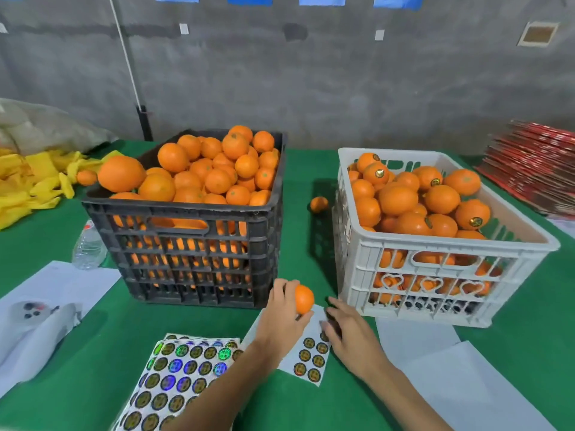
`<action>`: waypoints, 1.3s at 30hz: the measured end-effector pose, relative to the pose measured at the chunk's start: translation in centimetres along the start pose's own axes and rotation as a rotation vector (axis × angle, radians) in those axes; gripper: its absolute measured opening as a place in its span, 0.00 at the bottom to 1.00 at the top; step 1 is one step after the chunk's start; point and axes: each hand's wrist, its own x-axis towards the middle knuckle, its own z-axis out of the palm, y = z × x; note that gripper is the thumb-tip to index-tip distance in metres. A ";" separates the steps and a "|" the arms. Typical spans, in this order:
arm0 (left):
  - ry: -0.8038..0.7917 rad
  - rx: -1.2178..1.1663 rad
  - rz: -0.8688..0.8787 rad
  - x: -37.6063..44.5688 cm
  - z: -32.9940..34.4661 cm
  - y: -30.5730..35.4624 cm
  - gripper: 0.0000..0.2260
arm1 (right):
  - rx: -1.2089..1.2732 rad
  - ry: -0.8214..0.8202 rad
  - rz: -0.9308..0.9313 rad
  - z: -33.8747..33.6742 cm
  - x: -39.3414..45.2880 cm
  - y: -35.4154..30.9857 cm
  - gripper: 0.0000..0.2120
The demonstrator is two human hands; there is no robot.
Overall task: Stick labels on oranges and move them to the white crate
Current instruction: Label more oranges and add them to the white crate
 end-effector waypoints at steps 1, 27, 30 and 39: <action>0.023 0.000 -0.006 -0.2 0.5 -0.3 0.28 | -0.009 0.001 0.014 0.5 -0.5 0.4 0.22; 0.100 0.008 0.029 -1.5 1.7 -2.5 0.29 | 0.379 0.229 0.214 1.2 0.9 0.7 0.10; 0.091 -0.052 -0.001 -1.4 1.4 -2.1 0.30 | 0.488 0.336 0.235 0.5 1.0 -0.4 0.11; 0.269 -0.299 0.109 1.9 -5.8 5.2 0.28 | 0.596 0.618 0.029 -6.5 3.3 -8.3 0.04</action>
